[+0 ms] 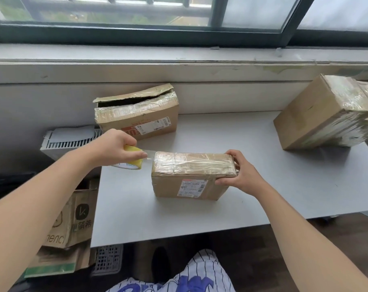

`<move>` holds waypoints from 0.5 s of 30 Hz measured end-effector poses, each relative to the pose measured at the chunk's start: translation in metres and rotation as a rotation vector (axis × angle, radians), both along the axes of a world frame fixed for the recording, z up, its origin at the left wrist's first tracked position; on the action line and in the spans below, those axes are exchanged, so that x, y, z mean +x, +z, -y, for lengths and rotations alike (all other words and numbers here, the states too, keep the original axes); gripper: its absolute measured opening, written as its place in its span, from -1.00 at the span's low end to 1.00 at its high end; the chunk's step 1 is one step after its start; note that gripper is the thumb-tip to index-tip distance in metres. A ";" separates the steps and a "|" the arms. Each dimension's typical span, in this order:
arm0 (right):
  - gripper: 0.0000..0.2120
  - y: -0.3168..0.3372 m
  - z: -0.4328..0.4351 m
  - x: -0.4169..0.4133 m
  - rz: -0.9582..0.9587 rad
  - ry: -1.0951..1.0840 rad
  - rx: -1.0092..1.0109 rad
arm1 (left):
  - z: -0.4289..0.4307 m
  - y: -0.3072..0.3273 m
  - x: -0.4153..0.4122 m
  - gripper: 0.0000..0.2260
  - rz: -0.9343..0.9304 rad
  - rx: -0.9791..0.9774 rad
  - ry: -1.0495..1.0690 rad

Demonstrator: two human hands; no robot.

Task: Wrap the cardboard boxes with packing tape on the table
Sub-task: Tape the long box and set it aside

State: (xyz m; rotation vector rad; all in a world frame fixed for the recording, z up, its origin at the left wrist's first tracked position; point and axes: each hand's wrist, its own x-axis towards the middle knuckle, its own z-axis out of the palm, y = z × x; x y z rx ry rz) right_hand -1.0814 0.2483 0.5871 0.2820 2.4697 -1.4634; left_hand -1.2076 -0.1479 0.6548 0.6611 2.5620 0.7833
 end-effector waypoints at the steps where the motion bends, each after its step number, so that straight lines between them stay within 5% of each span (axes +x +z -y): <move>1: -0.24 0.000 0.000 0.001 0.001 0.001 -0.002 | 0.000 -0.002 -0.001 -0.36 0.006 -0.021 -0.002; 15: -0.21 -0.002 0.002 0.006 0.007 -0.009 -0.022 | 0.004 -0.025 0.009 -0.24 0.148 0.018 0.032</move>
